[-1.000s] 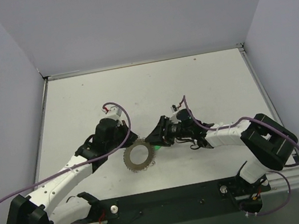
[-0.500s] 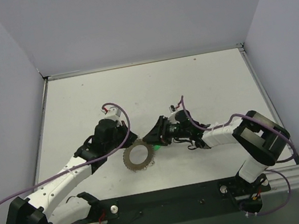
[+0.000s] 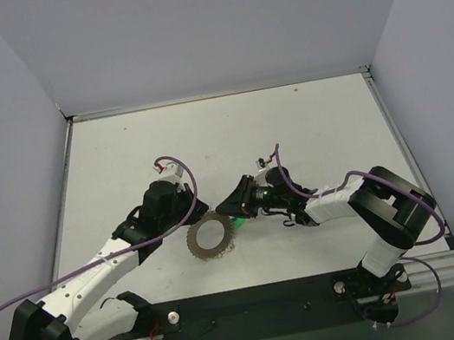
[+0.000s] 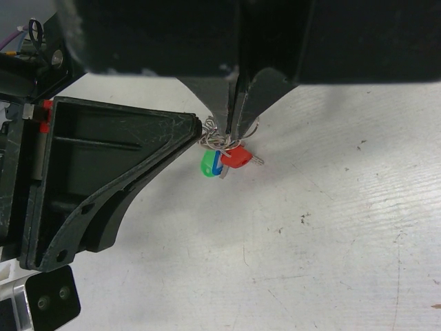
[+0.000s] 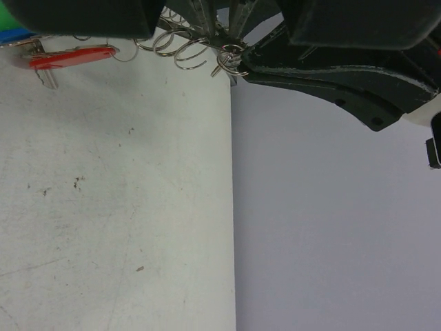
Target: Put the keys on the keyring
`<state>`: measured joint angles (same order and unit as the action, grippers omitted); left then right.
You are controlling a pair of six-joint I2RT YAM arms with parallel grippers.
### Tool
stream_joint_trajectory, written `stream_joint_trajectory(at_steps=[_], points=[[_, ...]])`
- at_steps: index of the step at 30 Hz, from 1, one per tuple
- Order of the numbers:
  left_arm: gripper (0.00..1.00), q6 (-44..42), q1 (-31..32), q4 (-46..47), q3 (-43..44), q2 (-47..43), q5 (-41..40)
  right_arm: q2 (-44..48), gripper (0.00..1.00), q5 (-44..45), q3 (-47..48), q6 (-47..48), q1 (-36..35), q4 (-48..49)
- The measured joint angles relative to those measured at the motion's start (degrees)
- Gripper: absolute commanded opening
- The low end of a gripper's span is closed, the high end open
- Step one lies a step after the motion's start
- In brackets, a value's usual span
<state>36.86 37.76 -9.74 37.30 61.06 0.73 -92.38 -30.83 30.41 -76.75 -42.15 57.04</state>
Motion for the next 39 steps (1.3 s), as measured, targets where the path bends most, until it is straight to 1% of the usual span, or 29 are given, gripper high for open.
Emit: stream_joint_trajectory(at_steps=[10,16,19,20,22,23,25,26,28,34,39], points=[[0.00,0.0,0.0,0.0,-0.1,0.0,0.0,-0.3,0.18,0.0,0.0,-1.3,0.0,2.5],[0.00,0.0,0.0,0.0,-0.2,0.0,0.0,0.6,0.27,-0.3,0.0,1.0,1.2,0.5],[0.00,-0.6,0.0,0.1,-0.2,-0.2,0.3,3.3,0.33,-0.7,0.0,5.2,2.5,-3.0],[0.00,-1.1,0.0,0.1,-0.2,-0.2,0.7,4.3,0.40,-0.8,0.3,6.8,2.8,-4.7],[0.00,-2.2,0.0,0.3,-0.3,-0.4,1.6,6.3,0.45,-0.8,1.4,10.9,3.2,-8.8],[0.00,-2.9,0.0,0.3,-0.3,-0.4,2.2,7.7,0.51,-0.8,2.3,13.7,3.2,-11.5],[0.00,-4.3,0.0,0.5,-0.4,-0.6,3.5,9.9,0.58,-0.9,3.6,18.6,3.2,-15.5],[0.00,-5.0,0.0,0.8,-0.5,-0.9,4.2,11.2,0.63,-1.0,4.5,21.7,3.1,-18.0],[0.00,-6.3,0.0,1.0,-0.9,-1.4,5.1,12.8,0.69,-1.2,5.6,26.4,3.1,-21.4],[0.00,-8.7,0.0,1.1,-1.2,-1.9,7.1,13.9,0.71,-3.1,6.6,39.3,3.0,-29.6],[0.00,-8.9,0.0,2.3,-1.2,-1.9,7.6,14.1,0.72,-2.7,6.5,43.6,2.8,-32.6]])
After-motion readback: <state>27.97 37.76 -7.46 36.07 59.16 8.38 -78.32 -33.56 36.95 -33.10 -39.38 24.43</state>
